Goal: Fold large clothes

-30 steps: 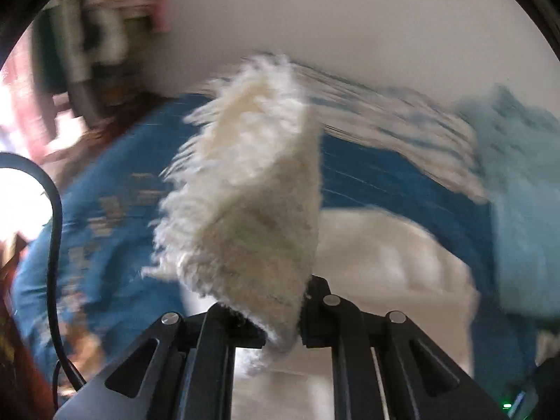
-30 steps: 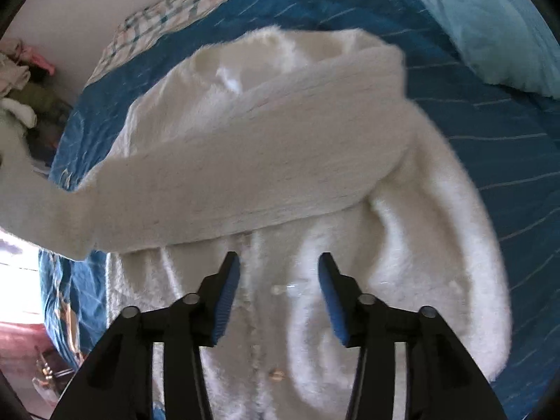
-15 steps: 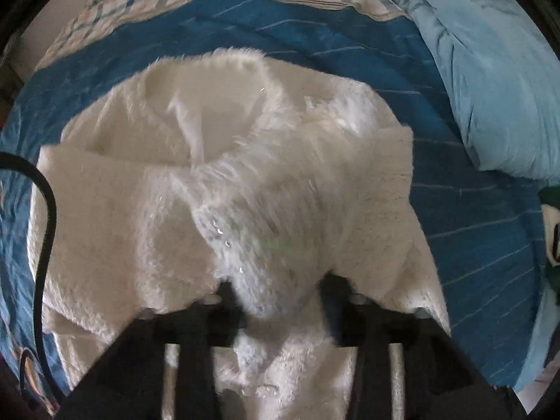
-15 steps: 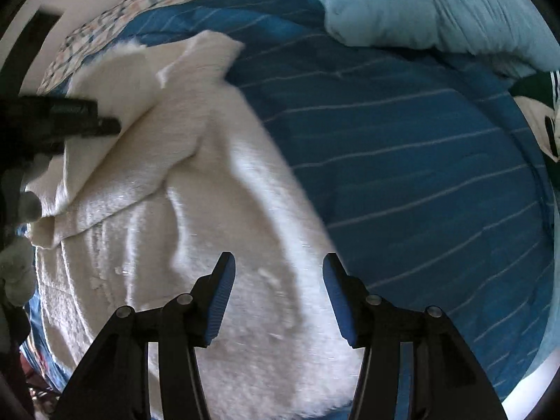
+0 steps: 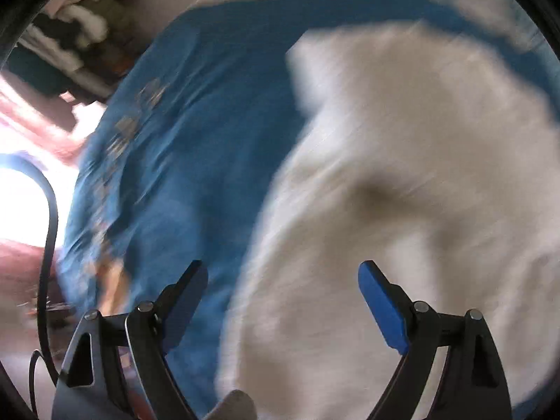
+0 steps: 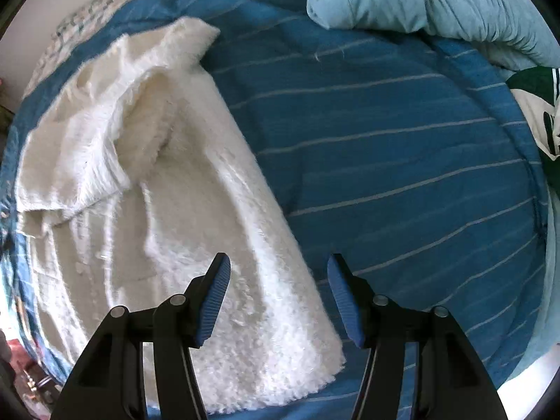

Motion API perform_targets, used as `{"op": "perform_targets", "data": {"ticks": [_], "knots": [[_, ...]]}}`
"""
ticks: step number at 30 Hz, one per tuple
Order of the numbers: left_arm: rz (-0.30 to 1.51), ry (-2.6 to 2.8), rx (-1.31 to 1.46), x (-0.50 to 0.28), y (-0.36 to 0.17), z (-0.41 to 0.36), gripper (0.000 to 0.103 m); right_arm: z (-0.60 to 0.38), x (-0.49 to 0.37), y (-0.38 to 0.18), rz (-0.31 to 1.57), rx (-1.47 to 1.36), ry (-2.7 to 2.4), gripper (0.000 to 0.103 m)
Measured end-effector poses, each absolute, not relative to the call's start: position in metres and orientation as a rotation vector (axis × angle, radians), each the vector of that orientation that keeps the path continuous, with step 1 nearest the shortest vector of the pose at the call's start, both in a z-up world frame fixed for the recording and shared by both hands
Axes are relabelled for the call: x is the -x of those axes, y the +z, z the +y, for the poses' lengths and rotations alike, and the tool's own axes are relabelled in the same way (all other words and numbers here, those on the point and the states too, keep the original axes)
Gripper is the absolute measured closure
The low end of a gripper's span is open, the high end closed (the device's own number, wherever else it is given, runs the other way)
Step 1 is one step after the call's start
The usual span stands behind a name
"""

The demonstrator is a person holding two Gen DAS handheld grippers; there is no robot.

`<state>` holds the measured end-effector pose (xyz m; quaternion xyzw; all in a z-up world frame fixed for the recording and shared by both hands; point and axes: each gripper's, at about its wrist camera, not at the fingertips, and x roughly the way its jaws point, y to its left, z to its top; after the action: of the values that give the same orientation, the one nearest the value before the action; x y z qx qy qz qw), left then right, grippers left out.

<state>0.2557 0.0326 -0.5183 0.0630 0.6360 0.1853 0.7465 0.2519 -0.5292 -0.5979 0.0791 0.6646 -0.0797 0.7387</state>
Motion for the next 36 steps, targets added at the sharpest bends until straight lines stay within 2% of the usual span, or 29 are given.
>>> {"op": "perform_targets", "data": {"ticks": [3,5,7,10,14,17,19,20,23,29,32,36], "knots": [[1.480,0.480,-0.174,-0.246,-0.561,0.063,0.015,-0.528,-0.257,-0.622,1.511,-0.134,-0.163,0.044],[1.495,0.503,-0.167,-0.248,-0.578,0.074,0.013,-0.529,-0.260,-0.645,1.573,-0.154,-0.145,0.049],[1.476,0.520,-0.205,-0.259,-0.580,0.072,0.013,-0.533,-0.260,-0.664,1.618,-0.252,-0.132,0.065],[1.462,0.557,-0.272,-0.281,-0.584,0.083,0.009,-0.528,-0.260,-0.663,1.600,-0.249,-0.123,0.075],[1.474,0.593,-0.200,-0.301,-0.574,0.115,0.009,-0.527,-0.262,-0.649,1.607,-0.178,-0.167,0.075],[1.415,0.515,-0.241,-0.302,-0.543,0.103,0.009,-0.509,-0.278,-0.622,1.526,-0.109,-0.109,0.073],[1.392,0.481,-0.259,-0.304,-0.534,0.087,0.009,-0.491,-0.298,-0.610,1.473,-0.059,-0.079,0.064],[1.388,0.472,-0.265,-0.307,-0.533,0.080,0.009,-0.484,-0.307,-0.609,1.454,-0.048,-0.065,0.063],[1.373,0.486,-0.317,-0.329,-0.549,0.058,0.009,-0.460,-0.347,-0.621,1.424,0.014,-0.056,0.062],[1.369,0.613,-0.315,-0.371,-0.573,0.080,0.009,-0.437,-0.404,-0.640,1.394,0.032,-0.055,0.062],[1.372,0.621,-0.290,-0.385,-0.579,0.097,0.000,-0.426,-0.417,-0.642,1.389,0.041,-0.029,0.062],[1.361,0.616,-0.270,-0.391,-0.577,0.104,0.000,-0.425,-0.427,-0.647,1.403,-0.017,-0.003,0.062]]}}
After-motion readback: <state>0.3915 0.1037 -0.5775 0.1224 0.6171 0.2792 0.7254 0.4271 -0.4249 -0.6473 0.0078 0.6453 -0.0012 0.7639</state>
